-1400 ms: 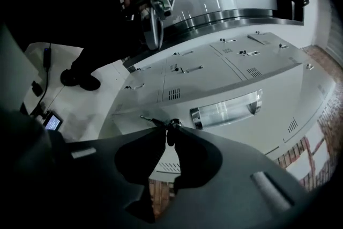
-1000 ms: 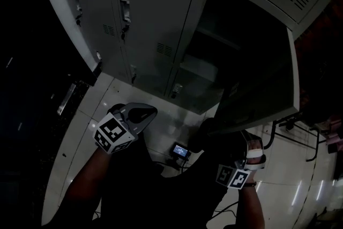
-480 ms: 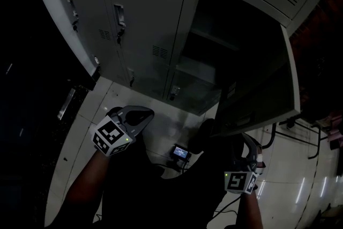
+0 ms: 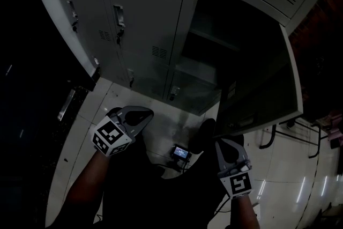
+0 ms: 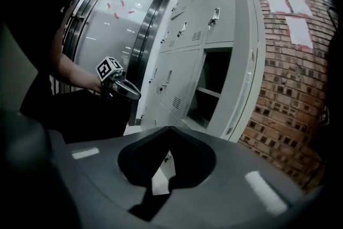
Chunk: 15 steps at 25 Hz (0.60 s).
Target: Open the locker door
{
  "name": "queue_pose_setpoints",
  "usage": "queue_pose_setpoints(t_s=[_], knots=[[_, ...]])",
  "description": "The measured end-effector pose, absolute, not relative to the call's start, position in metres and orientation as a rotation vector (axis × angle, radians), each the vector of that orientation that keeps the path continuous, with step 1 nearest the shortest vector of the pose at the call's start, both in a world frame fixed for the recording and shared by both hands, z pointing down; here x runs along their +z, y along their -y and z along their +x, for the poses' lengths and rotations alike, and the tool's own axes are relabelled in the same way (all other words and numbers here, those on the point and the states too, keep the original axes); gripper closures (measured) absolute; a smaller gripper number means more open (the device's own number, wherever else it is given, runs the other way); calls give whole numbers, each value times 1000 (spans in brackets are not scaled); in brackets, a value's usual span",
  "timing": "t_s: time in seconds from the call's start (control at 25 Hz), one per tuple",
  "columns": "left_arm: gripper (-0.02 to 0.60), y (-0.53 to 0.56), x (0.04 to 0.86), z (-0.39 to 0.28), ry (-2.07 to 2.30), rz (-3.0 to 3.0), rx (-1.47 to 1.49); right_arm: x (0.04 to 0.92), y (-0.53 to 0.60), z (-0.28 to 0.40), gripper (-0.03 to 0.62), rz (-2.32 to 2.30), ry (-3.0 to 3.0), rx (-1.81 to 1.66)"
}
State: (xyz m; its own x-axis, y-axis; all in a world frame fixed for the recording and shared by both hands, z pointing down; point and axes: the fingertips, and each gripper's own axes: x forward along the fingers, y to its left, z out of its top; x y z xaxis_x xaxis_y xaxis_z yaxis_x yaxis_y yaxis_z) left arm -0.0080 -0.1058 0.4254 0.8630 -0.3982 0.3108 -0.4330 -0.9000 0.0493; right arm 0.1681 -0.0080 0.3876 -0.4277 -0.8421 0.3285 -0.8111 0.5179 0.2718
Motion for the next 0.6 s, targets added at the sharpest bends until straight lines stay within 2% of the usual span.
queue_pose_setpoints(t_s=[0.6], knots=[[571, 106, 427, -7, 650, 2918, 465, 384, 21, 168, 594, 1385, 2455, 52]])
